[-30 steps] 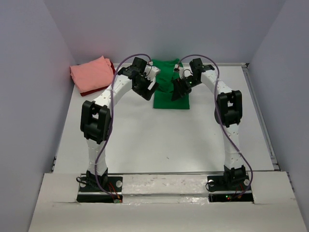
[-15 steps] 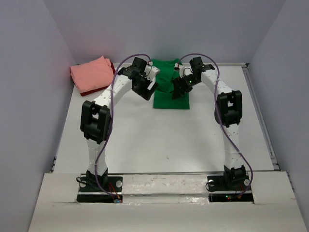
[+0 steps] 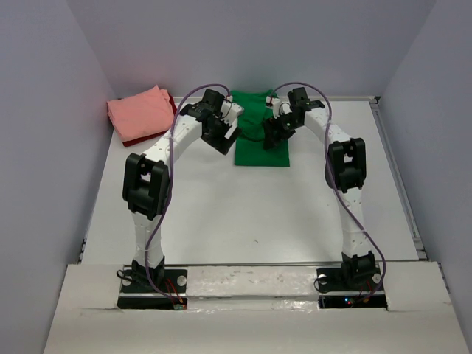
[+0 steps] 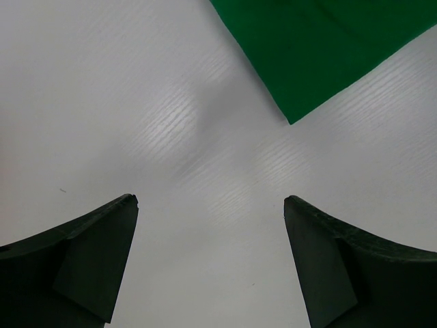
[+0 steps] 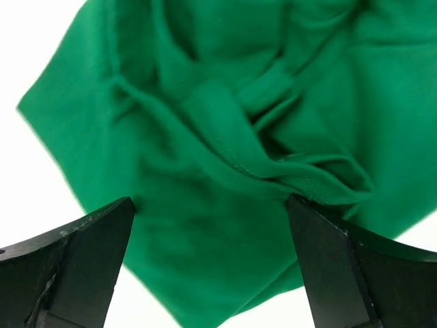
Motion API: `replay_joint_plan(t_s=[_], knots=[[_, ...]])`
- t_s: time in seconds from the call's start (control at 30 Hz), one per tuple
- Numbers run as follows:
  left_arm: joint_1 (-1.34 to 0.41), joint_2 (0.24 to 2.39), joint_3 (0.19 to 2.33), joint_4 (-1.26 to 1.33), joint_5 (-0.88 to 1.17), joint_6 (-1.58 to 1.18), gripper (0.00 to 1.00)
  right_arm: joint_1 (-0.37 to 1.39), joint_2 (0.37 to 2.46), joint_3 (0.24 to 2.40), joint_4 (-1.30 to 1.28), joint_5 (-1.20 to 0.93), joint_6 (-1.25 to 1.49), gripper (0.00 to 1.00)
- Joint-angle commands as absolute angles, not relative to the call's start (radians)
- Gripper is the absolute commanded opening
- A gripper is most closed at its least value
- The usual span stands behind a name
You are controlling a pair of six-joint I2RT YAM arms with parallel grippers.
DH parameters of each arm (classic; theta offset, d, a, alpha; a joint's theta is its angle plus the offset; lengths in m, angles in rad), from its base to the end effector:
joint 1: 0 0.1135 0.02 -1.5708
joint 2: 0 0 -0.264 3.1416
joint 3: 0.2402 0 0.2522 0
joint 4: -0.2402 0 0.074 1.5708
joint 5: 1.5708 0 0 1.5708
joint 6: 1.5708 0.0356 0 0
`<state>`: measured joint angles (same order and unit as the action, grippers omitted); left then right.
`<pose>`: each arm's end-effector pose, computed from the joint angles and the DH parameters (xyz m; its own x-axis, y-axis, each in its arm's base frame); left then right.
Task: Fold and stack the t-shirts
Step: Fold the folded rectangular tshirt in 1/3 of the way
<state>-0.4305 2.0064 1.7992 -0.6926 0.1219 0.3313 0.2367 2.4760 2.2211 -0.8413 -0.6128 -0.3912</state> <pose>0.4084 -0.1923 0.2755 -0.5159 0.5922 -0.6189 0.6882 0.7168 0.1122 0.5075 0.1435 0.1811 -0.6288 -0.4725 -0.6175 -0.7432 0.5987 0.2987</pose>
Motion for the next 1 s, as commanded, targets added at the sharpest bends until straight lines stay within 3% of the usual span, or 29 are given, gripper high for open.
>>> replay_joint_plan(t_s=[0.0, 0.63, 0.97], knots=[[-0.433, 1.934, 1.792, -0.696, 0.11, 0.342, 0.99, 0.241, 2.485, 2.284, -0.732, -0.514, -0.374, 1.0], [-0.433, 1.927, 1.784, -0.692, 0.112, 0.341, 0.99, 0.241, 2.39, 2.266, -0.525, -0.388, -0.342, 1.0], [-0.439, 1.982, 1.884, -0.709, 0.127, 0.325, 0.99, 0.241, 2.051, 2.0, -0.641, -0.422, -0.416, 1.0]])
